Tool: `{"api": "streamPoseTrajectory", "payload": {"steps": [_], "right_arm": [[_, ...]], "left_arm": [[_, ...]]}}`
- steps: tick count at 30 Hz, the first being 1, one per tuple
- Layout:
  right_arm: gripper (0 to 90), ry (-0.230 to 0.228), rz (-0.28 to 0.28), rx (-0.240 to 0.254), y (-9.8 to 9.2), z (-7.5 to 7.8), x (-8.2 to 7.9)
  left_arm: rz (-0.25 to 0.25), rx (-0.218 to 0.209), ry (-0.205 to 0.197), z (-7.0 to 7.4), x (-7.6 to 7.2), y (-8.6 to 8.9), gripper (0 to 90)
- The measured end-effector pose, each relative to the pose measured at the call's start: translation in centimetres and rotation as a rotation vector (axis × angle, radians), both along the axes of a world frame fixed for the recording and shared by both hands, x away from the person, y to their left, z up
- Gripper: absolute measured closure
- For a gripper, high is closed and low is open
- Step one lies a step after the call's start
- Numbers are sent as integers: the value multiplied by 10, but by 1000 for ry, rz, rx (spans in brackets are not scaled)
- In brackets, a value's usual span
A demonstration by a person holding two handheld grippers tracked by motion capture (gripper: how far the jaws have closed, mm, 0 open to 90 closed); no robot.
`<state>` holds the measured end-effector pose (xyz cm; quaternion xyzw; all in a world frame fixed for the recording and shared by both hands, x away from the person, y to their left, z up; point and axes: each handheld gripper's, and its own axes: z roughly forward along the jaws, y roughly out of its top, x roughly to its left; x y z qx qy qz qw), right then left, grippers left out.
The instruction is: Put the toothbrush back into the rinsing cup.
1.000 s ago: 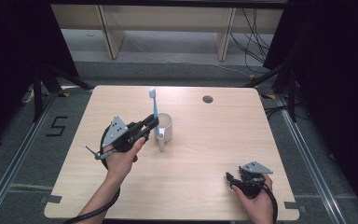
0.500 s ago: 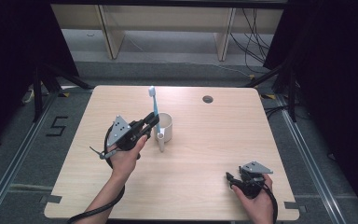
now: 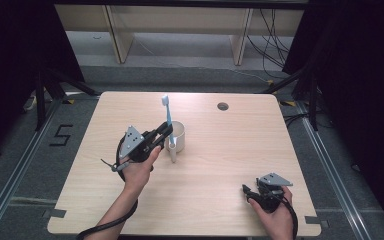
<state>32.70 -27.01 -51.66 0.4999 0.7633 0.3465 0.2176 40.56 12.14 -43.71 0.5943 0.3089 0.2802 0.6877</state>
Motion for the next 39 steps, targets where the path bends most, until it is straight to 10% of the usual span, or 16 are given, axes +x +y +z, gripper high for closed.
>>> {"api": "streamPoseTrajectory", "payload": {"steps": [39], "right_arm": [[402,0,1,-2,0,0,0]], "left_arm": [[26,35,16,-27,2,-5,782]]}}
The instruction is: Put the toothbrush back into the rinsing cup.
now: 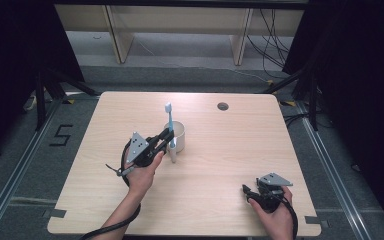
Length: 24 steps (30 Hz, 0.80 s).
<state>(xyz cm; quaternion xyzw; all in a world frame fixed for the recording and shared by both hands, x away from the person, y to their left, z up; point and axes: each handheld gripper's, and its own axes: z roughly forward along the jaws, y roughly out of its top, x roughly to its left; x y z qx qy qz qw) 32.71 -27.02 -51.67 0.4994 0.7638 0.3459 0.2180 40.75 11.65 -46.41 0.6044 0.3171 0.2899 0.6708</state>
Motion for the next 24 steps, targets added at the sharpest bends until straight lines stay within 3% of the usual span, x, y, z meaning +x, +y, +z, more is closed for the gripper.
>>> {"api": "streamPoseTrajectory", "payload": {"steps": [24], "right_arm": [[402,0,0,0,0,0,0]], "left_arm": [[11,7,16,-13,-3,-1,782]]}}
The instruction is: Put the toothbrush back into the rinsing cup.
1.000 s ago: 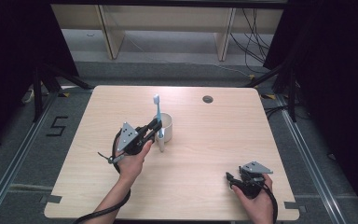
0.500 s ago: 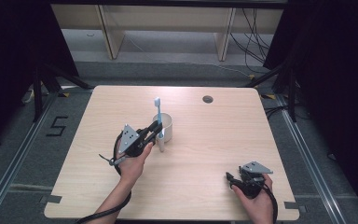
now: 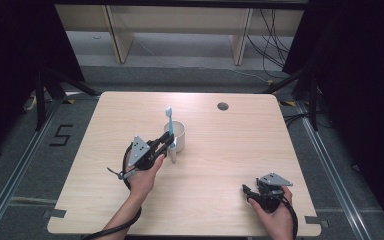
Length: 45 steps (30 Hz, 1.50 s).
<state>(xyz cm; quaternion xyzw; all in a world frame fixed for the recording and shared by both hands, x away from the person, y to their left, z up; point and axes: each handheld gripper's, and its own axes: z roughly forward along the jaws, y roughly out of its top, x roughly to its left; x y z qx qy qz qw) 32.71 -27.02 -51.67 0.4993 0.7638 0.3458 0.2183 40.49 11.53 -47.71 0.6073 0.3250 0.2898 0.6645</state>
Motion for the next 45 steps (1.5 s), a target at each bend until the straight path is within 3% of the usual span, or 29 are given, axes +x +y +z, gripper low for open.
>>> {"api": "streamPoseTrajectory", "payload": {"steps": [45], "right_arm": [[401,-2,-2,-10,0,0,0]], "left_arm": [[-1,33,26,-18,-1,-2,779]]}}
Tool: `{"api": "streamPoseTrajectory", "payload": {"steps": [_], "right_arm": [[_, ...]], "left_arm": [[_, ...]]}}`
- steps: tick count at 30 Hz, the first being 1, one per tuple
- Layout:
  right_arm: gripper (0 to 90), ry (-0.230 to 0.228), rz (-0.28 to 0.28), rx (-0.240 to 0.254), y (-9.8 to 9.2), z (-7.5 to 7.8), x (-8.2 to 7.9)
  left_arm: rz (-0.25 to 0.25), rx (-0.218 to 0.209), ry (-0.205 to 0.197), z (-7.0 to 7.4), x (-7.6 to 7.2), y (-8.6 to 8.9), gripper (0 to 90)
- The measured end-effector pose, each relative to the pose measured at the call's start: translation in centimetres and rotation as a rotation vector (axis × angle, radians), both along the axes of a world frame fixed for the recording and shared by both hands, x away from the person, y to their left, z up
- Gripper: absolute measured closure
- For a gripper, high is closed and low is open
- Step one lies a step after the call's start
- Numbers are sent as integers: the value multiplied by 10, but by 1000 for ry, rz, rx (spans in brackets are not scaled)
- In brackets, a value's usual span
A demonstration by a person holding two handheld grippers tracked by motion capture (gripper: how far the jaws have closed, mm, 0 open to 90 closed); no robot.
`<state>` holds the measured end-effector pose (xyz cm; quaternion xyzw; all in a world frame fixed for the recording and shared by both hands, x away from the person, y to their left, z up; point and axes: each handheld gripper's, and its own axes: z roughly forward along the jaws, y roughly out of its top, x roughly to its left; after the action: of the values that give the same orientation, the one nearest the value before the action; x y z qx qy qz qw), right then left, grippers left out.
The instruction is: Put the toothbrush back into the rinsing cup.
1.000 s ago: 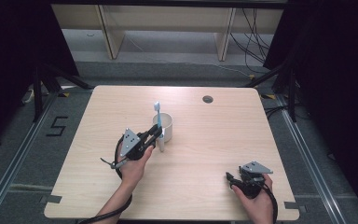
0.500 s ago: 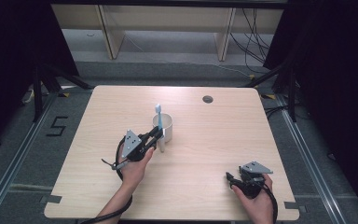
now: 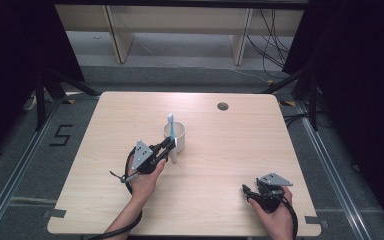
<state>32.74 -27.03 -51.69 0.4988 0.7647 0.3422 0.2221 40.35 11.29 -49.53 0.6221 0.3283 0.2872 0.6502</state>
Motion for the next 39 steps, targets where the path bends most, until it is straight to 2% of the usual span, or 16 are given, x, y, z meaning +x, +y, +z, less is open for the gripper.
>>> {"api": "streamPoseTrajectory", "payload": {"steps": [22,34,36,39], "right_arm": [[401,-2,1,-1,0,0,0],[401,0,-1,-1,0,0,0],[401,0,0,0,0,0,0],[401,0,-1,0,0,0,0]], "left_arm": [[-6,6,12,-2,-1,0,765],[-4,4,12,2,-5,2,588],[-11,9,12,3,-6,2,555],[7,23,22,4,-8,3,480]]}}
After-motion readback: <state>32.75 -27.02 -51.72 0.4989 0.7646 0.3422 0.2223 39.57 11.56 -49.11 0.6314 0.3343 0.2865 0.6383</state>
